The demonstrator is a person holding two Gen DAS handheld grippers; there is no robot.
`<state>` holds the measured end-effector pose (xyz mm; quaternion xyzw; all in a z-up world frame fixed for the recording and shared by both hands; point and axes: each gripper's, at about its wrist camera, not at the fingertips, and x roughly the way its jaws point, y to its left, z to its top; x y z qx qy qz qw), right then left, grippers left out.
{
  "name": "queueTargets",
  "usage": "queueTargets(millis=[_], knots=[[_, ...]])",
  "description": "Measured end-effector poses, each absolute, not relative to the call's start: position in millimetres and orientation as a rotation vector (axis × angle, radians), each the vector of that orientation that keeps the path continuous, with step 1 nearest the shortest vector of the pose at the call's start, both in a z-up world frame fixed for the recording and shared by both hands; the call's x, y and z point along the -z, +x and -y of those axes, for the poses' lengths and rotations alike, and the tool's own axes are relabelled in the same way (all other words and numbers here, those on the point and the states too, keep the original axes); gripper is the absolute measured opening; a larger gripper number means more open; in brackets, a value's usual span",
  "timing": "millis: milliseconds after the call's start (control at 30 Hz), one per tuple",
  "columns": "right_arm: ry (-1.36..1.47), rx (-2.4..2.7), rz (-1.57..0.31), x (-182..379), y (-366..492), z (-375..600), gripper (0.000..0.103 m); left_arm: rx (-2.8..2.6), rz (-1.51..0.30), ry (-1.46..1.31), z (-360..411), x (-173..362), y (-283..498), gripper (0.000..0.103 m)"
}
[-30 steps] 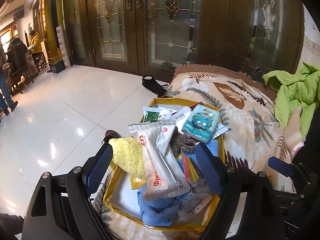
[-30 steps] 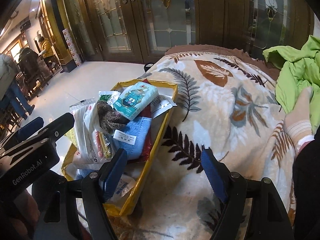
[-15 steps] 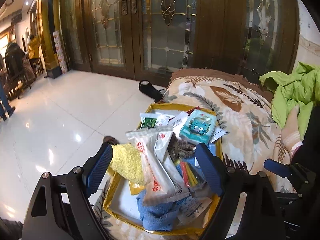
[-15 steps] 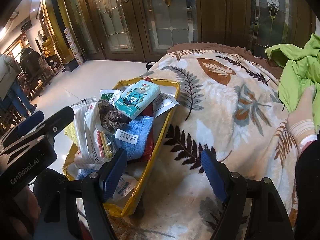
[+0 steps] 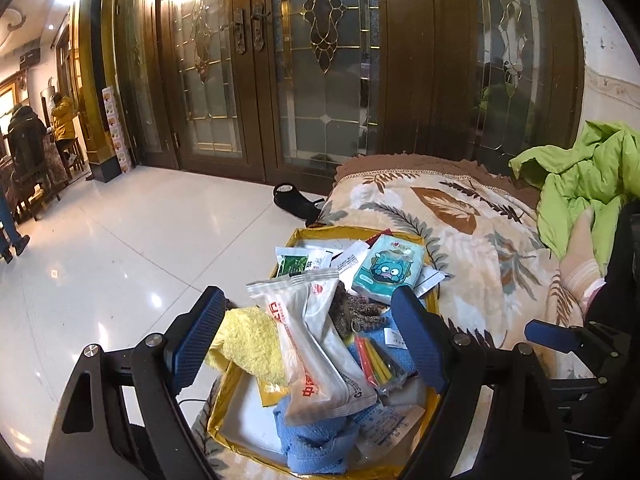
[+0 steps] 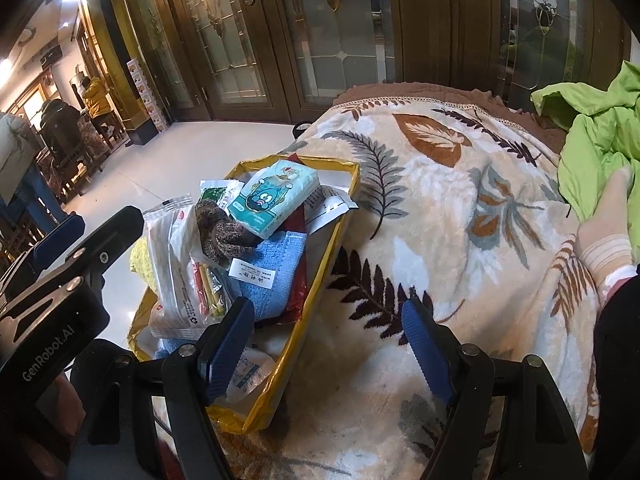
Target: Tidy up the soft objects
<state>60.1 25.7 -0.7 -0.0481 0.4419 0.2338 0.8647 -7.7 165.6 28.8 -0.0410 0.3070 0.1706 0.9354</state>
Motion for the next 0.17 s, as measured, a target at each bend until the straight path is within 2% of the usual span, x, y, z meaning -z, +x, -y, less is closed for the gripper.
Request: queueTargets(millis=[67,167], knots=[[-0.094,-0.488,-0.927,0.0,60.5,-24.1,0.078,-0.351,-0.626,-0.091,-167.0,-29.7,-7.6,0.086],[-0.092,-0.486,-0.923,-0.9,62.6,-21.7,0.078,-0.354,-0.633,-0.096,-167.6,-29.8,-7.6,0.091]])
